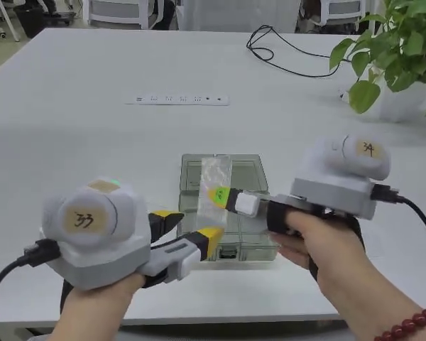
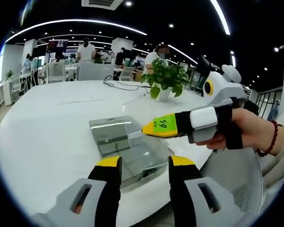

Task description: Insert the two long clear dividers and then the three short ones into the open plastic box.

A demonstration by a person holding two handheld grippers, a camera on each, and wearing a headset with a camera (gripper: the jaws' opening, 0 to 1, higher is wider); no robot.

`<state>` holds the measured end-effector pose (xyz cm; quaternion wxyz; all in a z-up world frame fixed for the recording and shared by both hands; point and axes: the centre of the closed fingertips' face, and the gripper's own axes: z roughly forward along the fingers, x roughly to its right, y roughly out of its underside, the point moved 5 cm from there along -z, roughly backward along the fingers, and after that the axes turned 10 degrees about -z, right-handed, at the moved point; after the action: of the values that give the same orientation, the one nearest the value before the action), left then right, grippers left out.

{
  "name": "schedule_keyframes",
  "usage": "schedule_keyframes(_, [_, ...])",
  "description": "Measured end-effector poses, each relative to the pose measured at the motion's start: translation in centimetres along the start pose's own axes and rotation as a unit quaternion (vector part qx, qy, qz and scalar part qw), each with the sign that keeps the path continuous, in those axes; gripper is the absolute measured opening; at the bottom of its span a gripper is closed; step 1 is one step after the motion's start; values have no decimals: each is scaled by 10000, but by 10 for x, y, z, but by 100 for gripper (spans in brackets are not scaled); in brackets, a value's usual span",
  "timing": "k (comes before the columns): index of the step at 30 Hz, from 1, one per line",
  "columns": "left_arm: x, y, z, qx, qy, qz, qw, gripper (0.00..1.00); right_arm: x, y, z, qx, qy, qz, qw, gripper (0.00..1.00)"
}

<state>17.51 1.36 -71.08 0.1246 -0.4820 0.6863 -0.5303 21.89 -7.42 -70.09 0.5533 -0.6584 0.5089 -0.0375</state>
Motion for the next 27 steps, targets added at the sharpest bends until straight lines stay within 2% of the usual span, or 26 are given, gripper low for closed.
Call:
schedule_keyframes(3, [0, 2, -1, -15, 21, 264, 9996, 44, 7, -1, -3, -170, 205, 82, 9996, 6])
schedule_keyframes(6, [-2, 4, -2, 40, 165, 167, 9997, 49, 15, -2, -8, -452, 474, 85, 9978, 6])
schedule_keyframes(7, [-3, 5, -3, 51, 147, 205, 9997, 50, 16, -3, -8, -467, 498, 102, 9976, 6])
schedule_keyframes(9, [-5, 6, -4, 16, 87, 385, 9992, 52, 19, -3, -11, -628, 602, 357, 9956, 6])
schedule_keyframes(10, [-5, 7, -4, -12, 99, 394, 9992, 53, 20, -4, -11, -653, 602, 359, 9954, 6])
schedule_keyframes(12, [-5, 6, -5, -18, 139, 482, 9987, 57, 23, -2, -16, -899, 828, 300, 9920, 6])
schedule_keyframes(17, [-5, 5, -4, -56, 170, 800, 9966, 64, 25, -3, -18, -1090, 924, 322, 9892, 6])
schedule_keyframes(21, [-5, 7, -3, -148, 236, 975, 9948, 71, 29, -1, -19, -1388, 1051, 407, 9839, 6])
schedule_keyframes(27, [-2, 5, -1, -97, 381, 1143, 9927, 80, 36, -6, -18, -1671, 1284, 521, 9762, 6])
